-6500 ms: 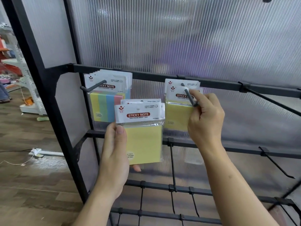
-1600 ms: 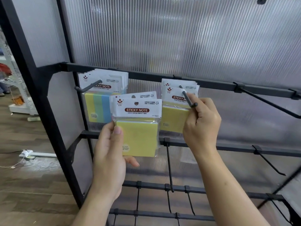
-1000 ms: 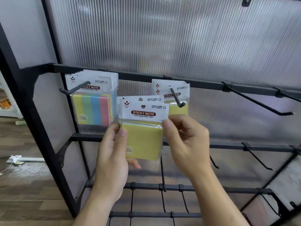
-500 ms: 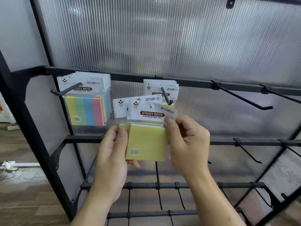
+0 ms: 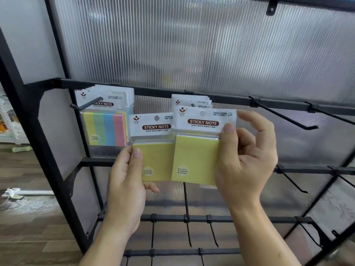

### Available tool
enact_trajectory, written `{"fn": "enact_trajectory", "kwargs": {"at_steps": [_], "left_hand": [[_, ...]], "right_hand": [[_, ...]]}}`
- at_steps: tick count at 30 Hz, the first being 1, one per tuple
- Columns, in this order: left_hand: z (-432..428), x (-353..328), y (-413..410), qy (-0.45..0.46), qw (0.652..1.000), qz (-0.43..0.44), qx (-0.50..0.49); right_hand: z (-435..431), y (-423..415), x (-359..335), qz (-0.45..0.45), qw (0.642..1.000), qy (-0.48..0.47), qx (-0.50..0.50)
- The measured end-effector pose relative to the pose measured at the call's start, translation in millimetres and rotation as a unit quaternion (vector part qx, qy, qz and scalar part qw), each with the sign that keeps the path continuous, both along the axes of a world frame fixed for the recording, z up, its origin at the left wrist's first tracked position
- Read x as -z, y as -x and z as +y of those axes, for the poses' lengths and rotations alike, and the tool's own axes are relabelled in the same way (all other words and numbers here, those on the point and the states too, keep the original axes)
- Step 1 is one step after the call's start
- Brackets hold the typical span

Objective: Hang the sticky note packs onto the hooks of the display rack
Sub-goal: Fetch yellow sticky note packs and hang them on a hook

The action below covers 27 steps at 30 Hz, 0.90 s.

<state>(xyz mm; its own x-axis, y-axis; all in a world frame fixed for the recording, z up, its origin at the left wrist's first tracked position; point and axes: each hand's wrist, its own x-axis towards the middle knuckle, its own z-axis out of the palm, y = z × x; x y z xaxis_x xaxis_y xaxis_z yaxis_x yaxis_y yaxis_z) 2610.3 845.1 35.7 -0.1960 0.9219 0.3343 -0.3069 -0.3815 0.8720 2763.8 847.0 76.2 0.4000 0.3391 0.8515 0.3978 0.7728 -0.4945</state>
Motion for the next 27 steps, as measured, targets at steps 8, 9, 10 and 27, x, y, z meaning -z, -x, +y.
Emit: {"fn": "enact_trajectory", "kwargs": {"at_steps": [8,9,10,27], "left_hand": [[-3.8,-1.4,5.7,0.009,0.999,-0.002,-0.034],[-3.5,-1.1,6.5,0.011,0.999,-0.005,-0.042],[-3.1,-0.6,7.3,0.014,0.999,-0.009,-0.051],[-2.7,-1.3,16.8,0.011,0.998,-0.005,-0.063]], "right_hand": [[10.6,-0.7,1.7,-0.038,0.997,0.03,0.063],[11.1,-0.6,2.2,-0.037,0.997,0.028,0.065],[11.4,-0.1,2.6,-0.035,0.997,0.025,0.066],[23.9,-1.8,11.8,-0.016,0.995,0.049,0.089]]}}
